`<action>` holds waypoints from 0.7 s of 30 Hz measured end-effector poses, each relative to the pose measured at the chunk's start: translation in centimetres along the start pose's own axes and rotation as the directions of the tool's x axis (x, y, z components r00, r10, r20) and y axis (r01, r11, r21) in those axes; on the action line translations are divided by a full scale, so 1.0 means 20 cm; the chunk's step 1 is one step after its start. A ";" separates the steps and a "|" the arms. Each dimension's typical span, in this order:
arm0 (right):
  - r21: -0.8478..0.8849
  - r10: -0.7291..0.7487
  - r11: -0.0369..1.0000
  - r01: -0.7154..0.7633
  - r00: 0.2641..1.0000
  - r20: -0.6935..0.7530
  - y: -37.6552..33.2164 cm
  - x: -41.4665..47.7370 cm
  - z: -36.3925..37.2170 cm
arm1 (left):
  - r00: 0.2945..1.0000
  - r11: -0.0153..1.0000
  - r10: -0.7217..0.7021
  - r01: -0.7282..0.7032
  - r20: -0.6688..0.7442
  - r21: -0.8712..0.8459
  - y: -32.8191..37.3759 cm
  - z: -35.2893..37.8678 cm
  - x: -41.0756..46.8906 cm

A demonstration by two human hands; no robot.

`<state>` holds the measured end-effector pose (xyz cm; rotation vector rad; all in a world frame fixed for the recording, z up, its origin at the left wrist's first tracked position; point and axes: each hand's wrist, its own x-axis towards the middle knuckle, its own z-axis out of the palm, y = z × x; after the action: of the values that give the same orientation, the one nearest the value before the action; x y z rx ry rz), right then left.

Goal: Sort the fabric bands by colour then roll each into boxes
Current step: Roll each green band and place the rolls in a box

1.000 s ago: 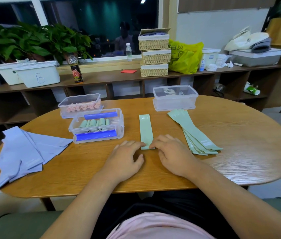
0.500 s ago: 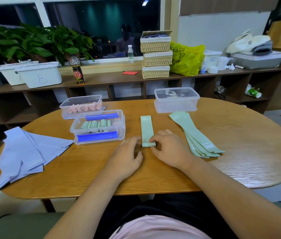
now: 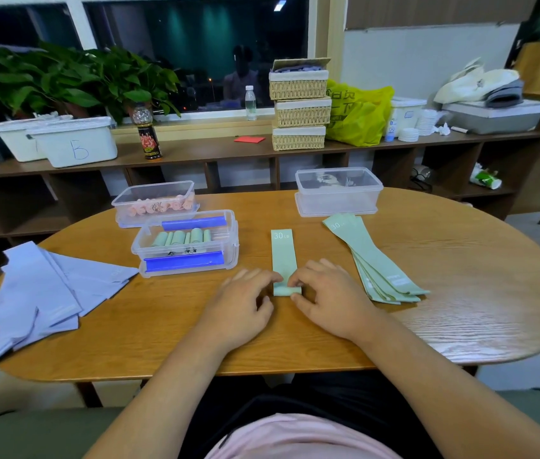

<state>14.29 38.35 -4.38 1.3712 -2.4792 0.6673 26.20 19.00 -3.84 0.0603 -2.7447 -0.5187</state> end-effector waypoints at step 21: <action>-0.023 0.031 0.999 -0.032 0.998 -0.056 -0.02 -0.01 -0.02 | 1.000 1.000 -0.009 0.010 -0.005 0.023 0.00 0.00 0.00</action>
<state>14.70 38.46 -4.05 1.2899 -2.4625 0.6707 26.27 19.08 -3.91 0.0802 -2.7472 -0.4885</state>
